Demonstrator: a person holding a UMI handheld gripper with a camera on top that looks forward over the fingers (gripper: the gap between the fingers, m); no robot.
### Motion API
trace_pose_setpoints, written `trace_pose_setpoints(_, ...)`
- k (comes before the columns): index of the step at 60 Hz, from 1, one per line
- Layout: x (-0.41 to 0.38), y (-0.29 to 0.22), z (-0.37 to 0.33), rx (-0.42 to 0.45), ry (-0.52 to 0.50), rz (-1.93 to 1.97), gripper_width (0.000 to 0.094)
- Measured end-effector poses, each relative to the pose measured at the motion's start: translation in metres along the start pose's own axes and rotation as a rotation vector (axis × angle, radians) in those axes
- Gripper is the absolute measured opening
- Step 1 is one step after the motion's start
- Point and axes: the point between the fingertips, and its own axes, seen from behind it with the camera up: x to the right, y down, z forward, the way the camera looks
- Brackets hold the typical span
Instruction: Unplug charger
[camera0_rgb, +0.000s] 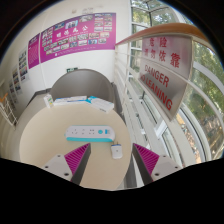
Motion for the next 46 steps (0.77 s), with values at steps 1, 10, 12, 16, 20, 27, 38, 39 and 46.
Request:
trace_pose_setpoints(1,-0.002,-0.002,-0.007,0.004,0.004,-0.001,0.0857)
trace_pose_setpoints(10,-0.03,-0.01,-0.078,0.048,0.041,-0.009,0.0854)
trace_pose_setpoints(12,-0.036,-0.009,-0.095,0.052,0.052,-0.012,0.0858)
trace_pose_setpoints(16,-0.052,-0.007,-0.13,0.071,0.064,-0.009,0.086)
trace_pose_setpoints(20,-0.068,-0.001,-0.163,0.08,0.075,-0.002,0.0858)
trace_pose_setpoints(27,-0.092,0.013,-0.213,0.092,0.096,0.006,0.0856)
trace_pose_setpoints(38,-0.117,0.029,-0.262,0.108,0.107,-0.02,0.0856)
trace_pose_setpoints(39,-0.116,0.033,-0.266,0.107,0.111,-0.02,0.0855)
trace_pose_setpoints(46,-0.118,0.034,-0.284,0.117,0.13,-0.03,0.0857)
